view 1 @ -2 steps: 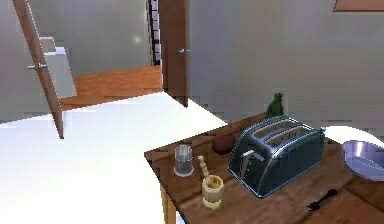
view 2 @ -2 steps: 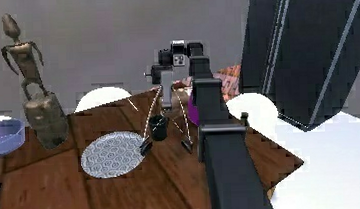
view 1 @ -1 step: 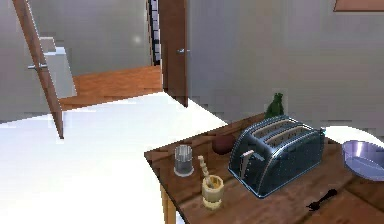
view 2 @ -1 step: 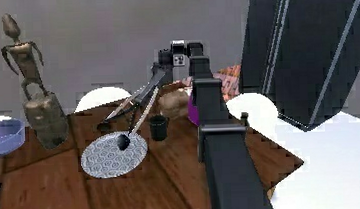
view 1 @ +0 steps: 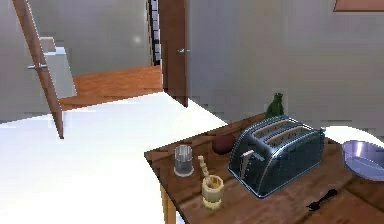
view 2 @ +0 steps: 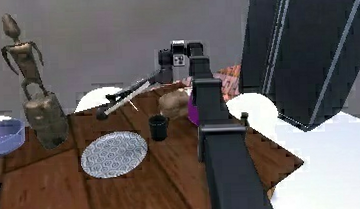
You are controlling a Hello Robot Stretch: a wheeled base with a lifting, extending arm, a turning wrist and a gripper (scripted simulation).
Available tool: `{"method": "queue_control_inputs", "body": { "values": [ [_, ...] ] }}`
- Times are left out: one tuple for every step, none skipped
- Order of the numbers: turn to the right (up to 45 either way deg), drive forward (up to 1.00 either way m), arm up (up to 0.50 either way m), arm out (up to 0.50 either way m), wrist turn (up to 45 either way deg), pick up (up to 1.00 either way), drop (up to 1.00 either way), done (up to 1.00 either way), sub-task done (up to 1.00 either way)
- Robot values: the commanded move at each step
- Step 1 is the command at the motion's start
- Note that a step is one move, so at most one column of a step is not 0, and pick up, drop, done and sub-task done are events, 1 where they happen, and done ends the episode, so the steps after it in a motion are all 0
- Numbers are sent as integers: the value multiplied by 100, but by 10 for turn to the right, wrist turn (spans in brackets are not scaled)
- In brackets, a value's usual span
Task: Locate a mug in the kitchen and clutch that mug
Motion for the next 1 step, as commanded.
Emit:
{"method": "queue_control_inputs", "body": {
  "values": [
    [0,0,0,0,450,0,0,0,0]
  ]
}}
